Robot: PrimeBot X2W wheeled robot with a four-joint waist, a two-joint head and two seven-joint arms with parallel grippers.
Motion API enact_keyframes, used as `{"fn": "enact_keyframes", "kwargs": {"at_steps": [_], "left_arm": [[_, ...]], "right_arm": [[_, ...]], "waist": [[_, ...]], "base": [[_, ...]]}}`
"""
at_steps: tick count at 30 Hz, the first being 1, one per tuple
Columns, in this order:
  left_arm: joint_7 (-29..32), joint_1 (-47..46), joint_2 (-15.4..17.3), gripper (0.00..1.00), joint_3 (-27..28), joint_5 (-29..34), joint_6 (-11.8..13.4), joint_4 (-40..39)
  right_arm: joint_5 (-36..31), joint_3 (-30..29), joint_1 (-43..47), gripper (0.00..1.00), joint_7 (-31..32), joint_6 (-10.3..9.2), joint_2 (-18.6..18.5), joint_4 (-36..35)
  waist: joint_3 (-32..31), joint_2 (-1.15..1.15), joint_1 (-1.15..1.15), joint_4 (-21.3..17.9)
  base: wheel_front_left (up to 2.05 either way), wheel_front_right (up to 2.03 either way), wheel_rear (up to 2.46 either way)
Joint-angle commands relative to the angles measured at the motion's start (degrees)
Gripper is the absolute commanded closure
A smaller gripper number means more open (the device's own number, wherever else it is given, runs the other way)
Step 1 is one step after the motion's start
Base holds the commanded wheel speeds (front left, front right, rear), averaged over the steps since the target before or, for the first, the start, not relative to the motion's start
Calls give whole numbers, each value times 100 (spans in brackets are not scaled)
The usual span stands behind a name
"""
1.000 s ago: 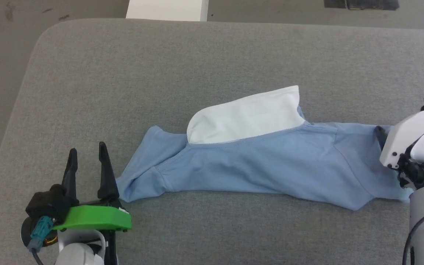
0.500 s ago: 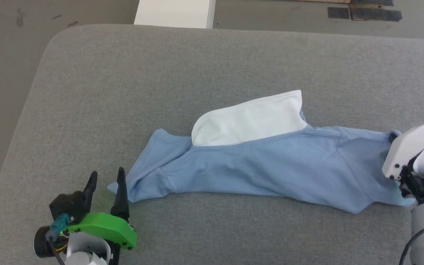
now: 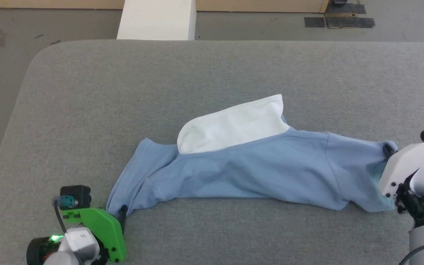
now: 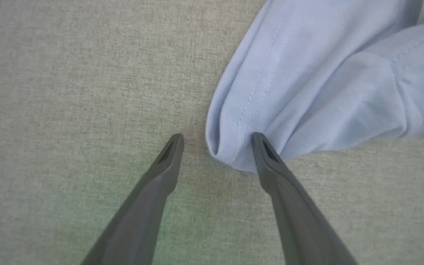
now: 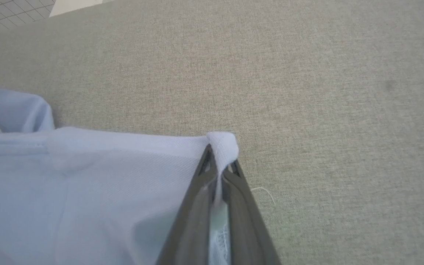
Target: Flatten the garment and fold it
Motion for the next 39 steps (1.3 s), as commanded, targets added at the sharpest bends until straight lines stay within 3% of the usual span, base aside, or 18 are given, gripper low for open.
{"fn": "enact_keyframes", "kwargs": {"at_steps": [1, 2, 3, 4, 12, 21, 25, 29, 33, 39], "left_arm": [[363, 106, 84, 7, -43, -68, 13, 34], [543, 115, 116, 23, -63, -100, -3, 22], [729, 123, 141, 69, -86, -144, -22, -5], [843, 122, 163, 98, -110, -174, -54, -40], [886, -475, 473, 100, -152, -342, -431, -356], [899, -2411, 936, 100, 159, -862, -637, -812], [780, -3523, 979, 100, 424, -965, -497, -708], [565, -4713, 1193, 100, 417, -560, -331, -470], [64, -5877, 1249, 100, 383, -206, -171, -117], [-1003, -7337, 1081, 100, 540, 68, 259, 330]], "right_arm": [[67, 38, 115, 100, 31, -8, 24, -86], [81, 60, 139, 100, 43, -8, 29, -122], [97, 81, 169, 100, 53, -8, 35, -164], [108, 99, 191, 100, 61, -8, 38, -196], [179, 398, 86, 100, 117, -8, -116, -562], [204, 1216, -1419, 100, 463, -8, -1078, -852], [189, 1669, -2517, 100, 601, -8, -1428, -737], [141, 1884, -3749, 100, 556, -8, -1620, -505], [-36, 1785, -4838, 100, 313, -8, -1505, -242], [-495, 1525, -6218, 100, -512, -8, -1216, 141]], "waist": [[-17, 0, 0, -76], [-15, 0, 0, -96], [-14, 0, 0, -115], [-12, 0, 0, -128], [147, 0, 0, -206], [821, 0, 0, -431], [1264, 0, 0, -594], [1717, 0, 0, -716], [2066, 0, 0, -809], [2369, 0, 0, -873]], "base": [[0, 0, 0], [0, 0, 0], [0, 0, 0], [0, 0, 0], [0, 0, 0], [0, 0, 0], [0, 0, 0], [0, 0, 0], [0, 0, 0], [0, 0, 0]]}}
